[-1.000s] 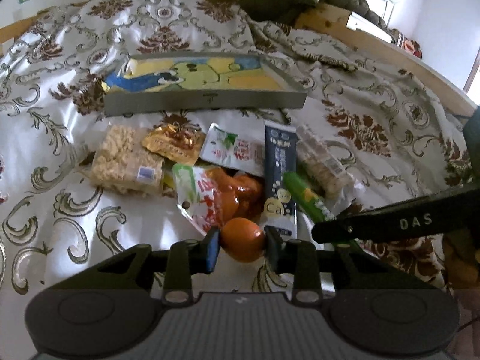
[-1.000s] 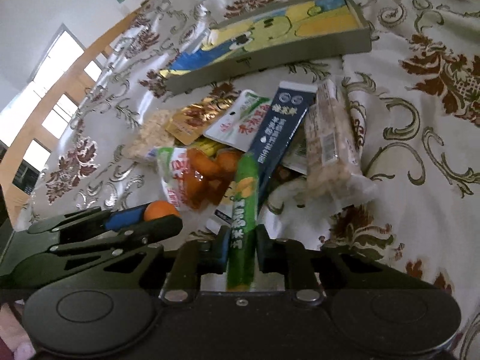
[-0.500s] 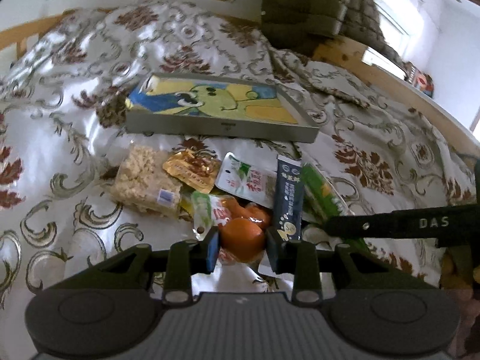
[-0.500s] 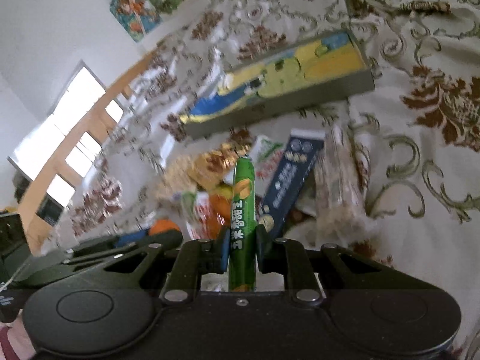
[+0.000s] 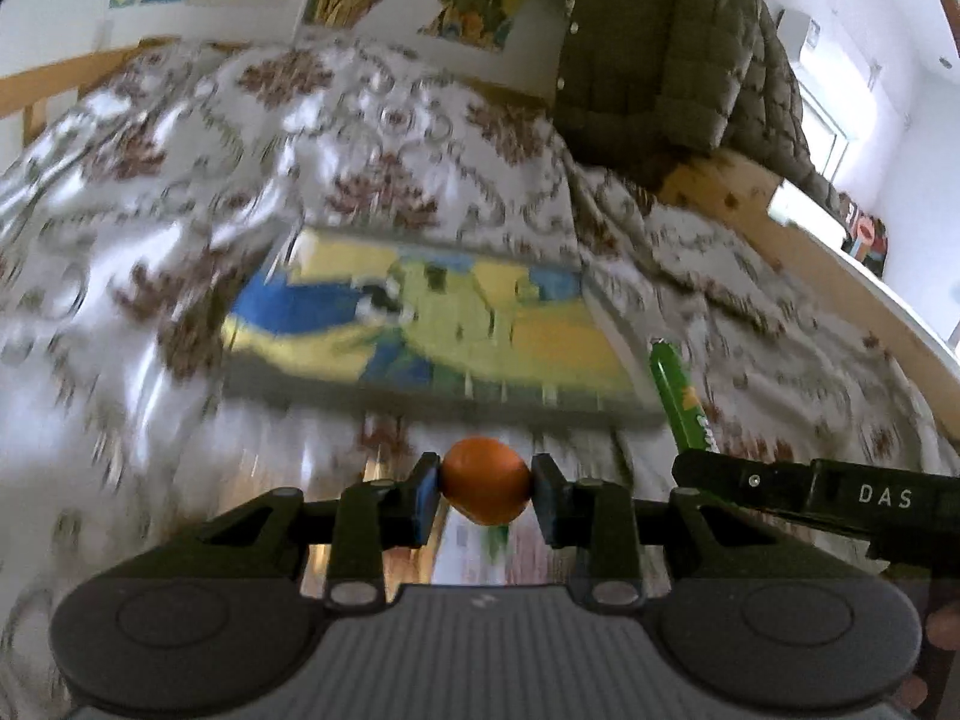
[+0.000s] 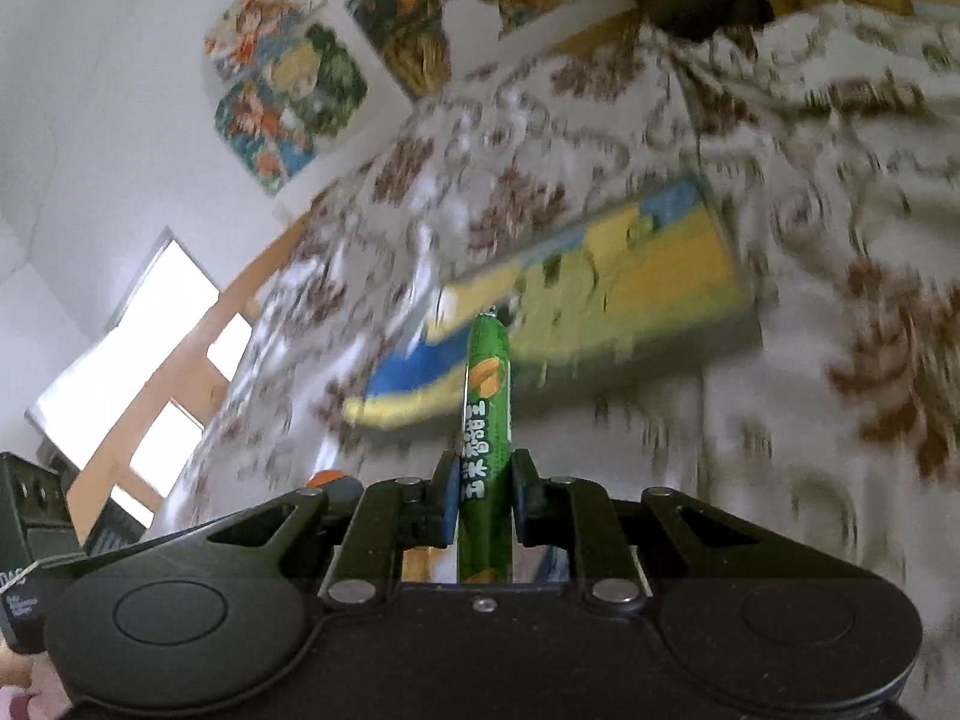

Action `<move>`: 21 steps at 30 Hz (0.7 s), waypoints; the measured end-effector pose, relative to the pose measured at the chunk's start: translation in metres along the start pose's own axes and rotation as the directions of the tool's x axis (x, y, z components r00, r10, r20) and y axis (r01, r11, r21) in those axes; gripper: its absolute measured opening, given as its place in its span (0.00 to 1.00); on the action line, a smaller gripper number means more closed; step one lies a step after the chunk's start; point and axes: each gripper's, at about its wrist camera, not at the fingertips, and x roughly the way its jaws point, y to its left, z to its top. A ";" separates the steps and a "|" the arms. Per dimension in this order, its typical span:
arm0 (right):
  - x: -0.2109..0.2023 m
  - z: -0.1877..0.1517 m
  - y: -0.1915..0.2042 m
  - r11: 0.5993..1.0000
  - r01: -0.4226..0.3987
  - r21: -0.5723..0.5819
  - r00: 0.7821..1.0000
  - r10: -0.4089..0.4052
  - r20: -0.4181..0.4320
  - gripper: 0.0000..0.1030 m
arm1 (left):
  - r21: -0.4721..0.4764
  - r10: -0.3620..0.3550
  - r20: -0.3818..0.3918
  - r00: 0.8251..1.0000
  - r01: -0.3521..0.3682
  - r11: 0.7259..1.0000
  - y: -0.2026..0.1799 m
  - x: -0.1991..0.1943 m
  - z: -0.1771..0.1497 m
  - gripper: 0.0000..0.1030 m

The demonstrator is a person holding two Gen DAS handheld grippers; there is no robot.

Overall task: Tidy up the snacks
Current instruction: 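Carry the mandarin and green tube into the tray and release both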

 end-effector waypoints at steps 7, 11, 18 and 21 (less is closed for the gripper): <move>0.052 0.061 -0.031 0.997 0.001 0.076 0.994 -0.010 0.113 0.18 | -0.015 -0.007 0.040 0.999 0.008 1.000 0.003 0.073 0.054 0.36; 0.077 0.081 -0.051 0.995 0.032 0.095 0.991 -0.043 0.123 0.18 | -0.026 -0.012 0.031 0.999 0.013 1.000 0.004 0.116 0.069 0.36; 0.113 0.090 -0.074 0.992 0.110 0.059 0.987 -0.116 0.109 0.18 | -0.039 -0.022 -0.018 1.000 0.022 0.999 0.000 0.167 0.071 0.36; 0.120 0.086 -0.083 0.990 0.123 0.071 0.987 -0.130 0.092 0.18 | -0.026 -0.026 -0.057 0.998 0.024 0.999 -0.006 0.180 0.063 0.36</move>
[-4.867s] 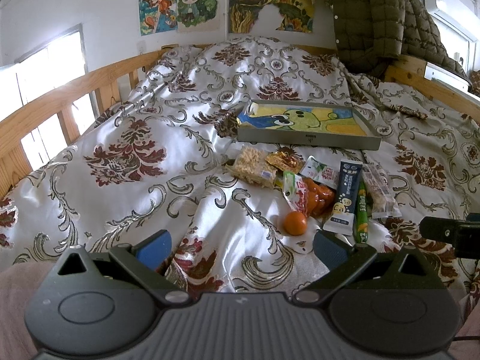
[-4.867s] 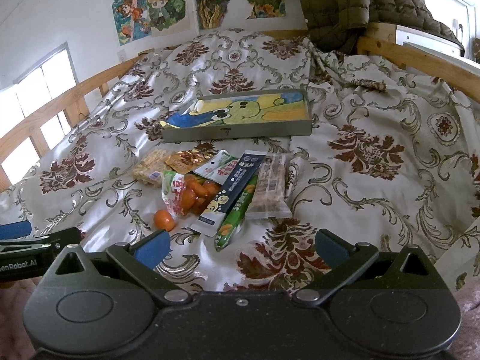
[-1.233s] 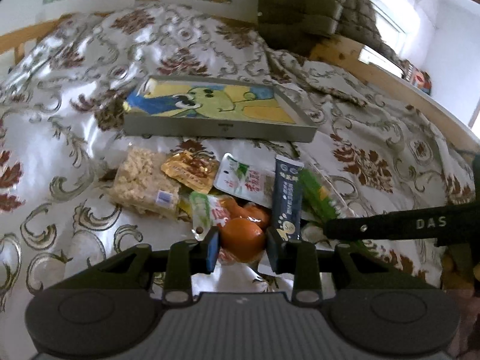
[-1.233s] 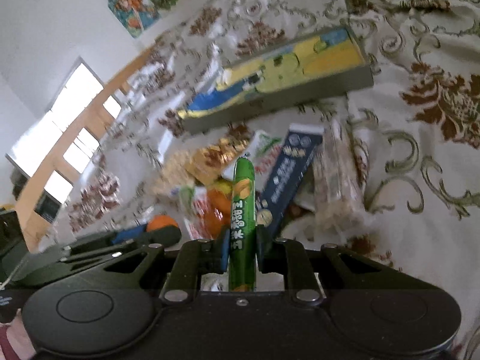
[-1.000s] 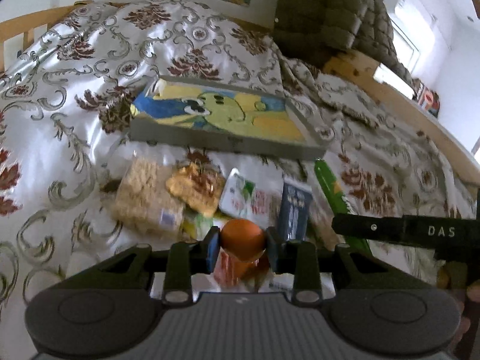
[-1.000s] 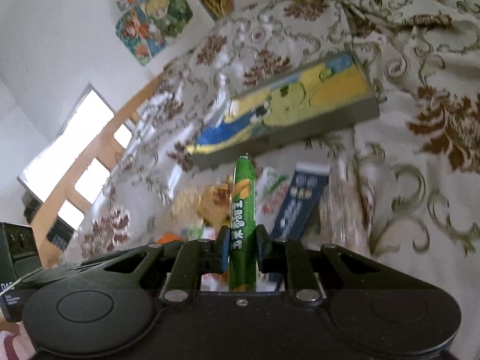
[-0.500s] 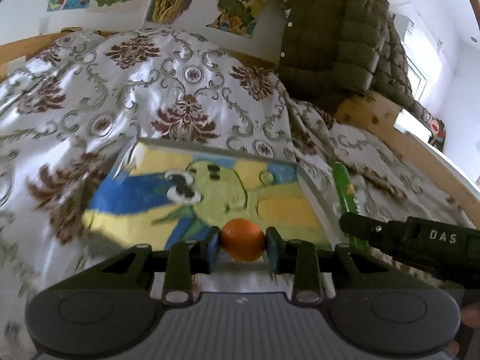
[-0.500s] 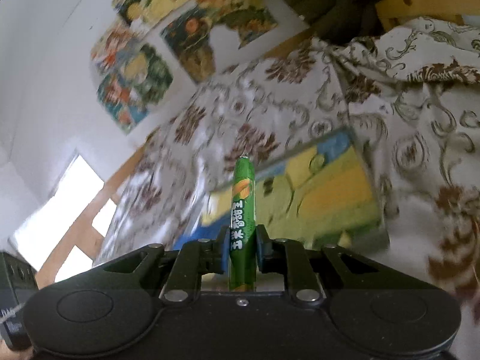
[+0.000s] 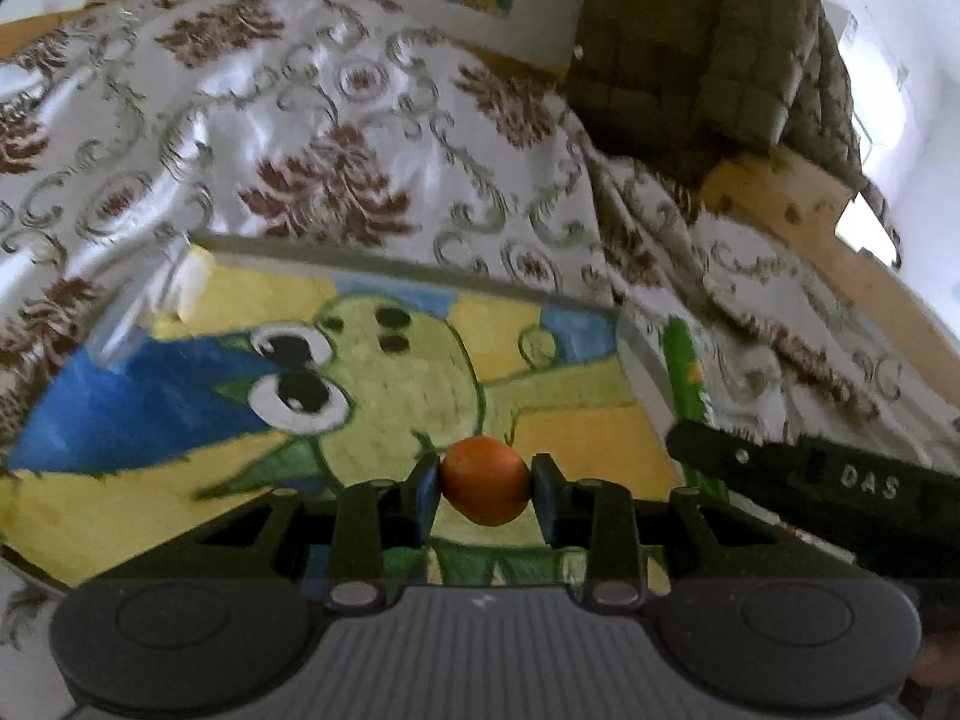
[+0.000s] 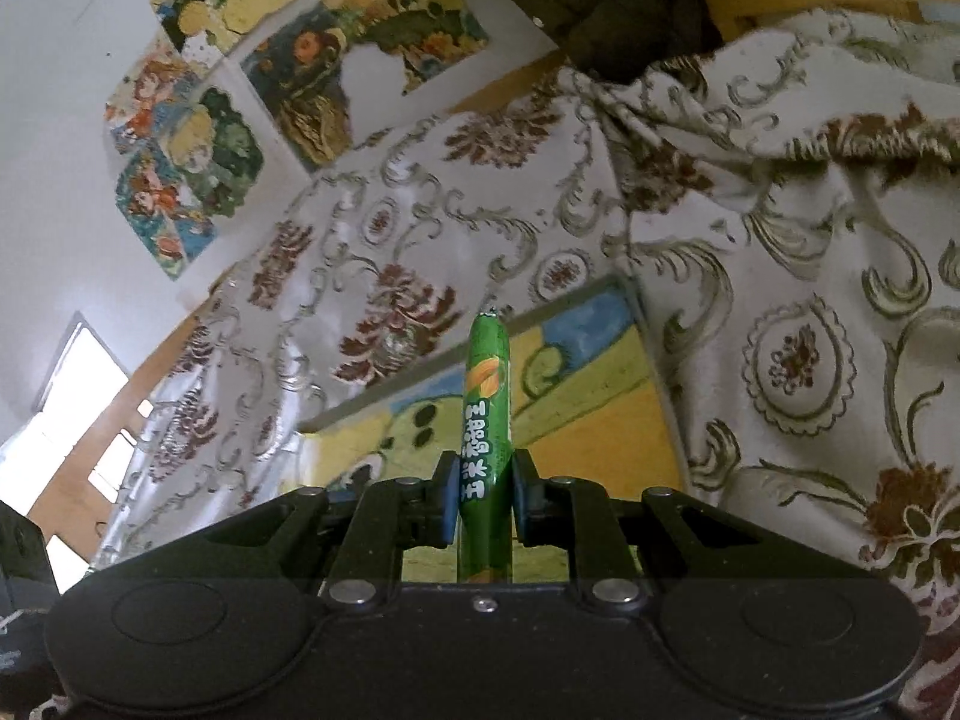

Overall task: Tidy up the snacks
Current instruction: 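Carry the mandarin and green tube into the tray and release both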

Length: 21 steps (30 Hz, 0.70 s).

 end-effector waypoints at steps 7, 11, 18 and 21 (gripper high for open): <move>0.010 -0.010 -0.006 0.999 0.037 -0.025 0.999 -0.038 -0.035 0.18 | 0.062 0.032 -0.036 0.999 -0.030 0.998 -0.013 0.012 -0.011 0.36; 0.014 -0.015 -0.003 0.997 0.047 -0.065 0.998 -0.050 -0.038 0.18 | 0.075 0.055 -0.052 0.997 -0.051 0.996 -0.016 0.013 -0.014 0.36; 0.025 -0.020 0.005 0.989 0.056 -0.134 0.997 -0.064 -0.053 0.18 | 0.097 0.077 -0.064 0.995 -0.070 0.993 -0.019 0.013 -0.016 0.36; 0.026 -0.021 0.006 0.990 0.046 -0.130 0.996 -0.055 -0.068 0.19 | 0.096 0.082 -0.075 0.994 -0.075 0.993 -0.019 0.012 -0.017 0.36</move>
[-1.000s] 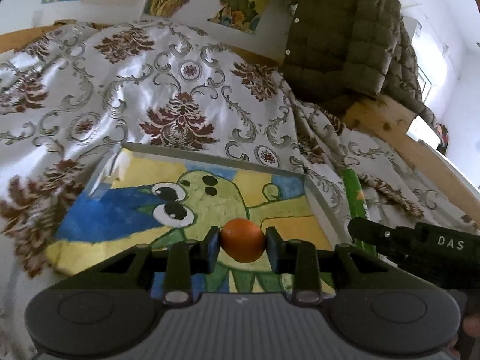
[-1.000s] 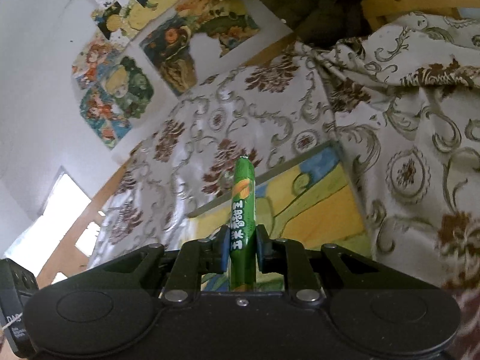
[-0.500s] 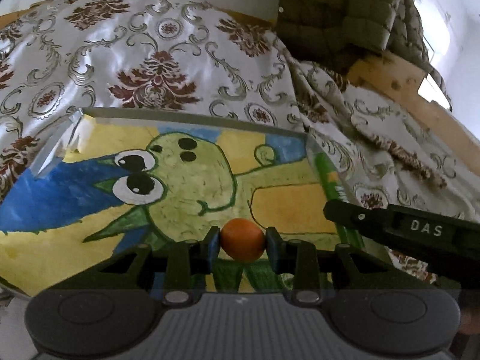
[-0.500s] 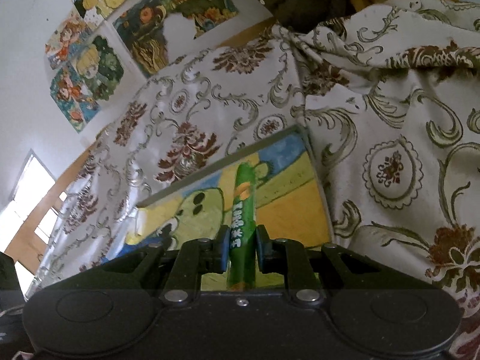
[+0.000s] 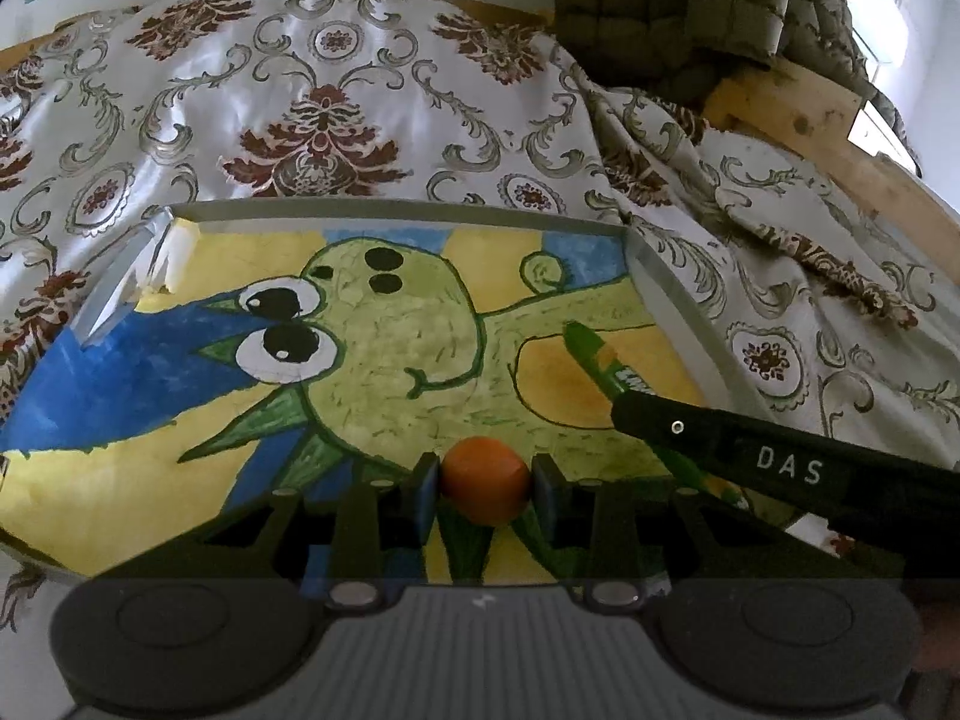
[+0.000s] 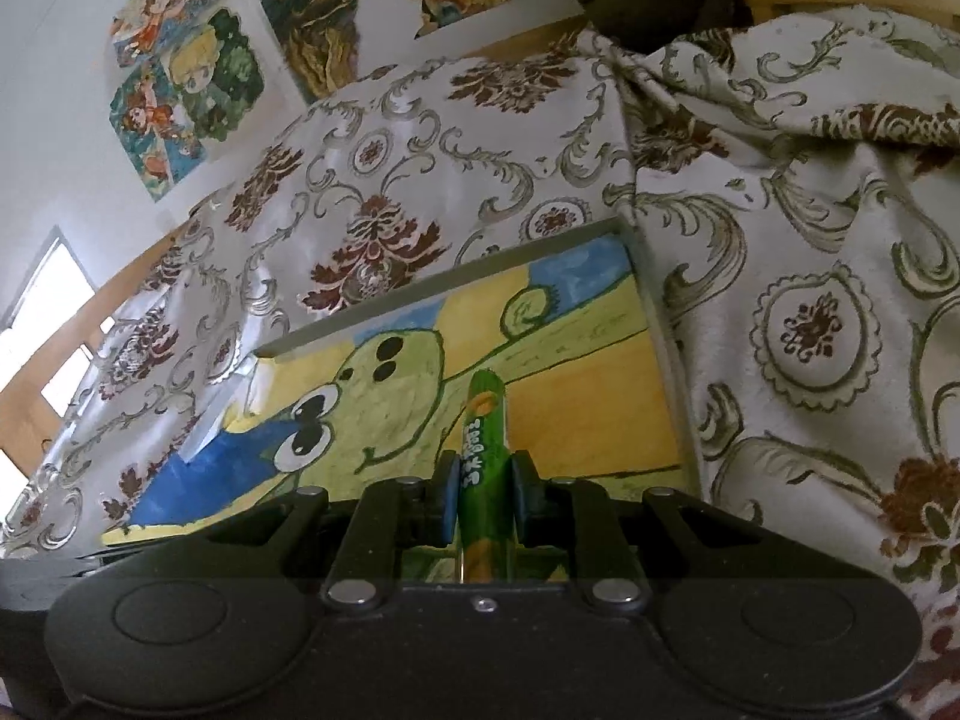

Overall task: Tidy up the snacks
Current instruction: 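Carry the mandarin and green tube into the tray and release both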

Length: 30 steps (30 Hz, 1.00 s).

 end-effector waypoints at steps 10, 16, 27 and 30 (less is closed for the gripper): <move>-0.012 0.007 -0.005 0.999 -0.026 0.035 1.000 0.026 0.008 0.31 | 0.004 0.029 0.008 1.000 -0.029 1.000 -0.003 -0.011 -0.004 0.54; -0.041 0.014 -0.001 0.999 -0.033 0.009 0.998 0.032 0.053 0.49 | -0.033 0.047 0.068 0.997 -0.045 0.998 -0.002 -0.042 -0.006 0.81; -0.119 0.022 0.020 0.993 0.005 -0.120 0.986 0.016 0.168 0.87 | -0.159 0.131 0.235 0.963 -0.095 0.983 0.000 -0.123 -0.015 0.99; -0.145 0.019 0.028 0.988 0.011 -0.153 0.979 0.021 0.202 0.95 | -0.178 0.161 0.290 0.943 -0.113 0.978 -0.005 -0.149 -0.022 1.00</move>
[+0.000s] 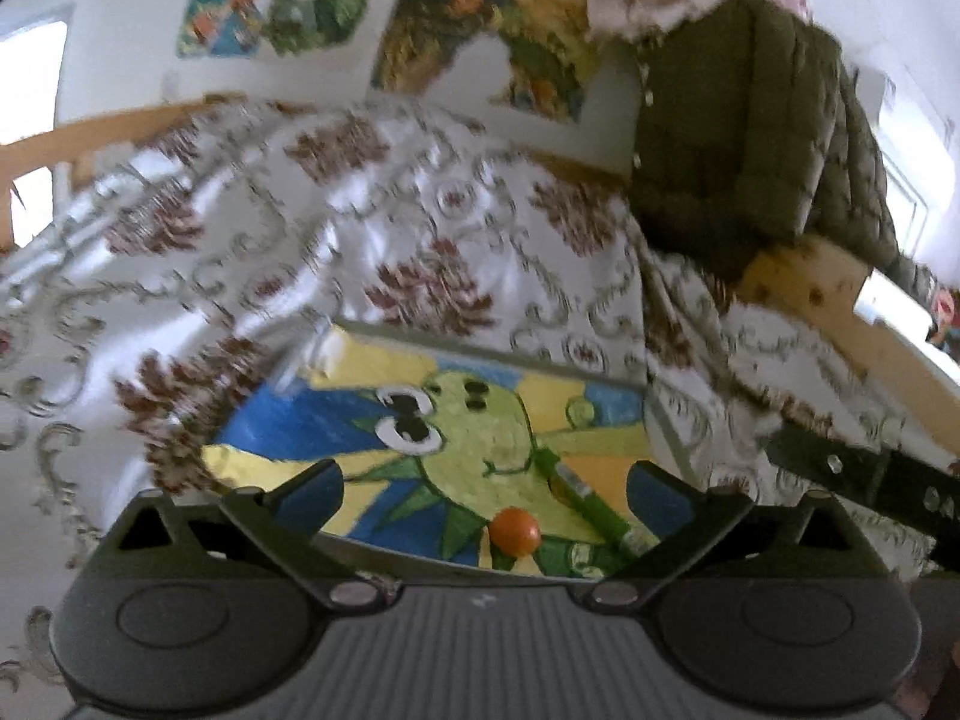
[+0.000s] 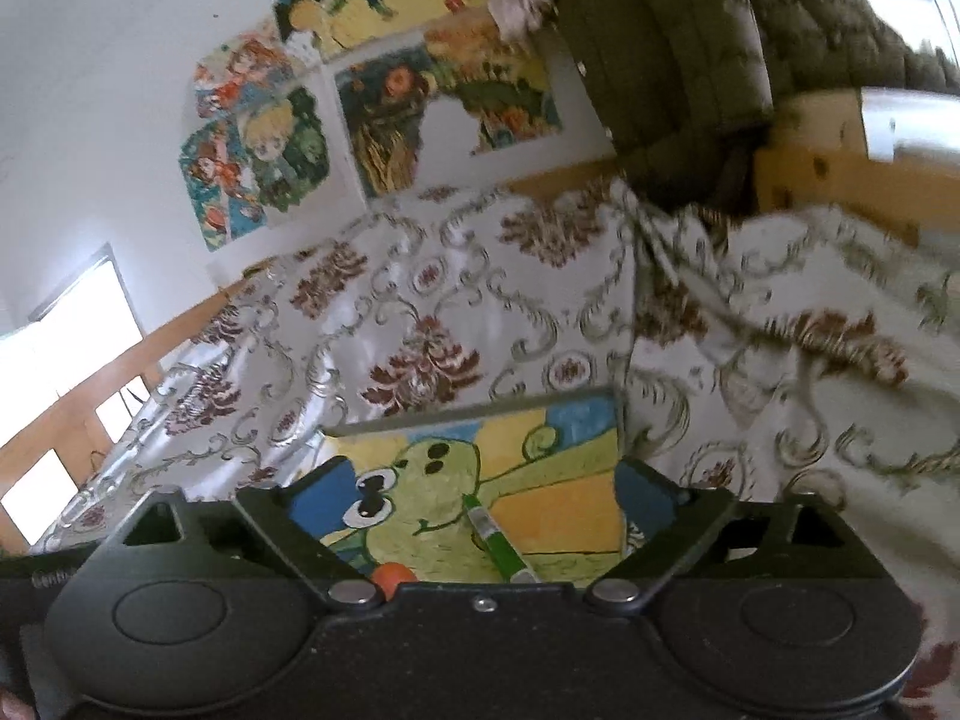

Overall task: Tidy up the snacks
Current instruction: 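Carry the mandarin and green tube into the tray and release both, then lift both tools back from the tray toward the remaining snacks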

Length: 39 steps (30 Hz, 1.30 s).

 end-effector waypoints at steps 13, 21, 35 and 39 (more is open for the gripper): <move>-0.108 -0.024 0.042 0.992 0.064 -0.109 0.996 -0.056 0.072 0.99 | 0.019 0.048 0.133 0.990 -0.051 0.999 0.005 -0.113 -0.027 1.00; -0.157 -0.058 0.058 0.989 0.097 -0.108 0.995 -0.092 0.050 0.99 | 0.039 0.072 0.108 0.992 -0.076 0.996 0.019 -0.164 -0.065 1.00; -0.214 -0.114 0.067 0.975 0.223 0.001 0.973 -0.222 -0.065 0.99 | 0.088 0.090 0.009 0.996 -0.090 0.992 0.027 -0.201 -0.123 1.00; -0.223 -0.126 0.079 0.965 0.258 -0.054 0.962 -0.262 -0.074 0.99 | 0.098 0.089 -0.012 0.996 -0.088 0.991 0.029 -0.207 -0.133 1.00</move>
